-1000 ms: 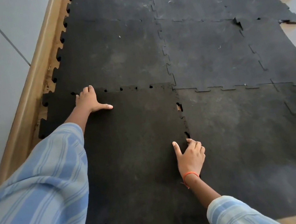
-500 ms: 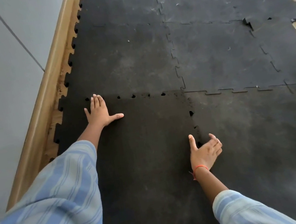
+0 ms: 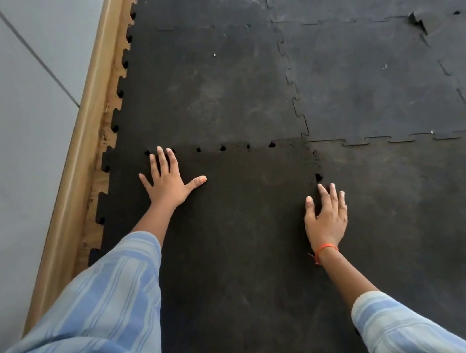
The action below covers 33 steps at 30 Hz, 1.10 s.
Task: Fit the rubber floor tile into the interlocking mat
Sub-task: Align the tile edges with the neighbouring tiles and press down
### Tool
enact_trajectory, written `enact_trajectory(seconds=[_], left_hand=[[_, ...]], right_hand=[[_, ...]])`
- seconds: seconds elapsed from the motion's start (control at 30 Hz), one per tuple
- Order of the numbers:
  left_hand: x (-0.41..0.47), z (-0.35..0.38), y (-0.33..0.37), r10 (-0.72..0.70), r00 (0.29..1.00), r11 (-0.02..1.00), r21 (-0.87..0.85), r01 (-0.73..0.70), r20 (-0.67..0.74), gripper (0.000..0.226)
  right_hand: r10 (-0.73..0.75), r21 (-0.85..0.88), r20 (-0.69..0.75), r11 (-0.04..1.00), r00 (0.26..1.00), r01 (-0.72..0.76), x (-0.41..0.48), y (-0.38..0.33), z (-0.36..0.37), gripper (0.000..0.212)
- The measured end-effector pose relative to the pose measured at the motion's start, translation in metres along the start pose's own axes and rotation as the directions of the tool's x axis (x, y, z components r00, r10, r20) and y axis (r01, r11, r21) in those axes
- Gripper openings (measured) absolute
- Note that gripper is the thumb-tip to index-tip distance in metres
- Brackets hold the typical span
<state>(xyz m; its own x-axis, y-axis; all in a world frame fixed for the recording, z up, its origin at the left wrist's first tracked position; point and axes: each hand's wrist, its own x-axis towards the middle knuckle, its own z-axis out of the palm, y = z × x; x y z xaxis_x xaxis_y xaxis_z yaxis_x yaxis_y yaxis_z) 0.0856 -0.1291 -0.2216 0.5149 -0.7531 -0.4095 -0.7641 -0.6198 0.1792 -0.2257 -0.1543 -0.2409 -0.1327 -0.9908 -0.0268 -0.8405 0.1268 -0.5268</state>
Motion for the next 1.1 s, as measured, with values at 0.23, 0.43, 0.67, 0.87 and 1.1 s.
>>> enact_trajectory(seconds=[0.23,0.43,0.67,0.87,1.1], left_hand=[[0.013,-0.021,0.007,0.213,0.976,0.968,0.127,-0.218,0.049,0.108],[0.026,-0.03,0.008,0.192,0.971,0.955,0.2,-0.219,0.144,0.108],[0.021,-0.038,0.017,0.173,0.962,0.931,0.285,-0.23,0.211,0.107],[0.02,-0.048,0.032,0.077,0.951,0.905,0.38,-0.192,0.299,0.108],[0.026,-0.038,0.018,0.128,0.91,0.955,0.199,-0.22,0.394,0.112]], right_hand=[[-0.142,-0.21,0.155,0.962,0.978,0.173,0.02,-0.053,0.007,0.062],[-0.35,-0.163,0.667,0.793,0.658,0.587,0.07,-0.146,0.037,0.093],[-0.363,-0.222,0.679,0.727,0.638,0.649,0.074,-0.147,0.038,0.104],[-0.319,-0.279,0.704,0.698,0.635,0.659,0.073,-0.156,0.037,0.107],[-0.27,-0.212,0.789,0.723,0.552,0.658,0.07,-0.147,0.045,0.094]])
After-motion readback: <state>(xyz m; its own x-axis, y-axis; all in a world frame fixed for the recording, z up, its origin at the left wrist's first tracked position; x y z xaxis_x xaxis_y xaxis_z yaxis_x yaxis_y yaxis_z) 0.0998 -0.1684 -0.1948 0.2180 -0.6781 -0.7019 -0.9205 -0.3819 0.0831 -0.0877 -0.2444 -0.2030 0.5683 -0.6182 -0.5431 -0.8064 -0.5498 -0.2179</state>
